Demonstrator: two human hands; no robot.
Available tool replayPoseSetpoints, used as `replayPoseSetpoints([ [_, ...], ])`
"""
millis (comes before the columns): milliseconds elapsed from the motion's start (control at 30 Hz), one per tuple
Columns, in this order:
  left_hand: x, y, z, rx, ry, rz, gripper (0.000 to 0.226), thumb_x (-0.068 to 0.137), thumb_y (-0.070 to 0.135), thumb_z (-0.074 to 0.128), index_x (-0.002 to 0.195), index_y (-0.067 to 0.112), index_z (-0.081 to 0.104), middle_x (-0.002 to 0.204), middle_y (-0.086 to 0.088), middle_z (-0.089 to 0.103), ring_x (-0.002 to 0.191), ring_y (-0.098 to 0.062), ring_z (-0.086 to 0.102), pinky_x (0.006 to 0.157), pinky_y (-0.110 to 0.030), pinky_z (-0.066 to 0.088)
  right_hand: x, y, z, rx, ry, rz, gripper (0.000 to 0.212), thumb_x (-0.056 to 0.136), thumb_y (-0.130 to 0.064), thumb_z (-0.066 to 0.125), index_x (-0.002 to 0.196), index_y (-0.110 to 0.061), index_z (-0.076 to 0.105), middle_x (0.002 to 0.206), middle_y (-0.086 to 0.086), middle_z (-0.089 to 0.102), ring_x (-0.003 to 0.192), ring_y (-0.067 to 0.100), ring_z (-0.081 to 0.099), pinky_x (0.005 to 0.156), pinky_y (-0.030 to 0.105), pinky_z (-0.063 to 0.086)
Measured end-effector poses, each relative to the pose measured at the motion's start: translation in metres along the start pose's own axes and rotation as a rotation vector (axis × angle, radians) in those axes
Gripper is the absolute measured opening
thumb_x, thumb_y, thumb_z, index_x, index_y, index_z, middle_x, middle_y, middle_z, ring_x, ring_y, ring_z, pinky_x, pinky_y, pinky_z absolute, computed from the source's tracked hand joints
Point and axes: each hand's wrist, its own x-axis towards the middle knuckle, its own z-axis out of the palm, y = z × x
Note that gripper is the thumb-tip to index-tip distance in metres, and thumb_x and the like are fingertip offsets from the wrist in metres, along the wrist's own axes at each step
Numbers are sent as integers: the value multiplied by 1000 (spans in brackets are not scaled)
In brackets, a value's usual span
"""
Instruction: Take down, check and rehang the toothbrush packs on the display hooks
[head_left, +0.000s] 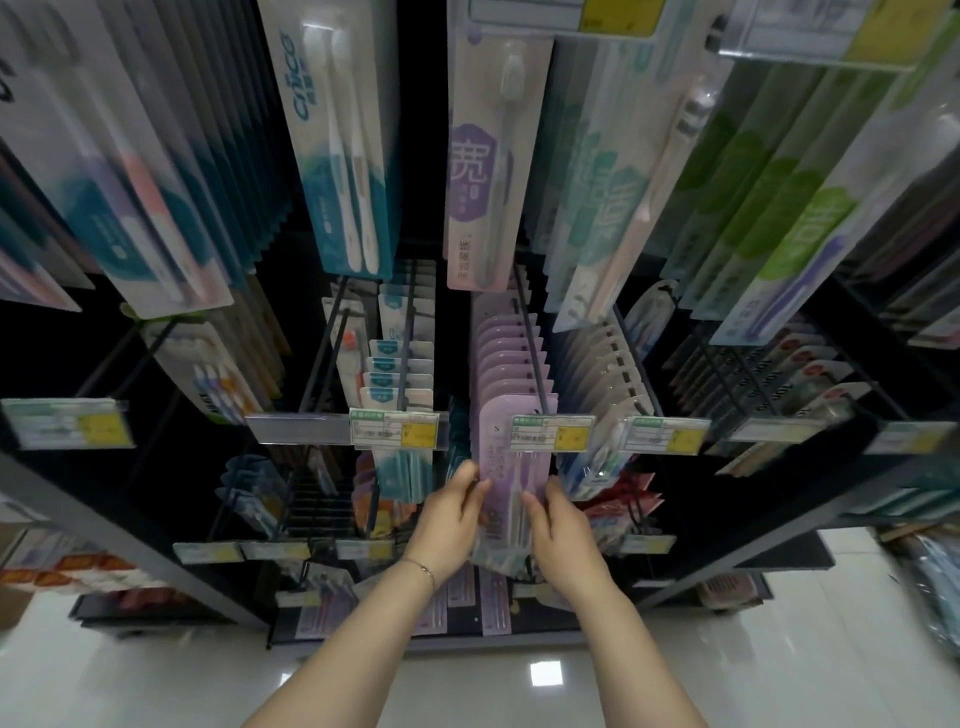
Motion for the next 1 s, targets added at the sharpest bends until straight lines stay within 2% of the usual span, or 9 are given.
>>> replayPoseSetpoints([
  [133, 5, 8, 3, 33, 2, -24, 17, 102, 29, 38, 106, 16, 49, 83, -6, 67, 73, -15, 64, 70, -32, 52, 5, 4, -5, -5, -12, 34, 33, 101, -41, 38, 120, -16, 47, 108, -3, 60, 100, 13, 58, 86, 30, 46],
  [267, 7, 12, 3, 56, 1, 8, 12, 102, 29, 39, 104, 23, 49, 82, 1, 66, 72, -13, 64, 64, -25, 50, 8, 6, -7, -1, -35, 19, 25, 102, -42, 32, 105, -20, 45, 99, -1, 63, 91, 16, 62, 83, 39, 50],
  [400, 5, 9, 1, 89, 14, 10, 15, 102, 31, 39, 100, 20, 47, 77, -2, 65, 69, -17, 64, 68, -35, 53, 12, 4, -4, -1, -42, 3, 30, 101, -45, 28, 102, -19, 45, 97, 1, 62, 89, 15, 61, 82, 39, 49],
  [500, 8, 7, -1, 87, 0, -14, 13, 102, 31, 39, 97, 21, 46, 78, -4, 64, 70, -20, 64, 68, -37, 53, 13, 3, 0, 35, -51, 17, 29, 102, -43, 30, 102, -19, 46, 100, -1, 62, 92, 13, 60, 81, 34, 48],
  [600, 12, 10, -2, 80, -6, -36, 11, 102, 30, 40, 102, 22, 47, 84, -4, 67, 74, -21, 65, 66, -33, 52, 18, 3, 3, 66, -40, 49, 23, 102, -39, 32, 103, -20, 45, 99, -5, 61, 90, 9, 59, 70, 18, 42],
  [700, 14, 10, -1, 56, -8, -65, 14, 101, 31, 41, 107, 20, 47, 91, -5, 68, 77, -22, 66, 71, -38, 54, 21, 4, 5, 83, -10, 44, 21, 103, -34, 35, 105, -18, 47, 98, -7, 60, 89, 7, 57, 67, 5, 37],
  [767, 14, 7, 0, 68, 7, -79, 14, 100, 28, 43, 105, 16, 47, 90, -8, 67, 76, -23, 65, 69, -37, 53, 22, 5, 5, 63, -12, 49, 21, 102, -34, 36, 103, -17, 49, 96, -4, 60, 87, 8, 58, 67, 10, 39],
  [867, 15, 4, -1, 101, 17, -93, 12, 99, 24, 47, 103, 13, 49, 89, -7, 64, 72, -16, 60, 66, -30, 49, 22, 8, 5, -23, -8, 42, 24, 102, -38, 37, 103, -19, 52, 99, 1, 61, 91, 15, 58, 73, 25, 40],
  [1000, 14, 3, -7, 135, 14, -103, 23, 97, 23, 50, 118, 13, 52, 117, -6, 59, 100, -21, 60, 90, -37, 51, 21, 8, 2, -130, 19, 26, 22, 100, -35, 42, 110, -18, 53, 104, 2, 56, 95, 17, 57, 77, 28, 42],
])
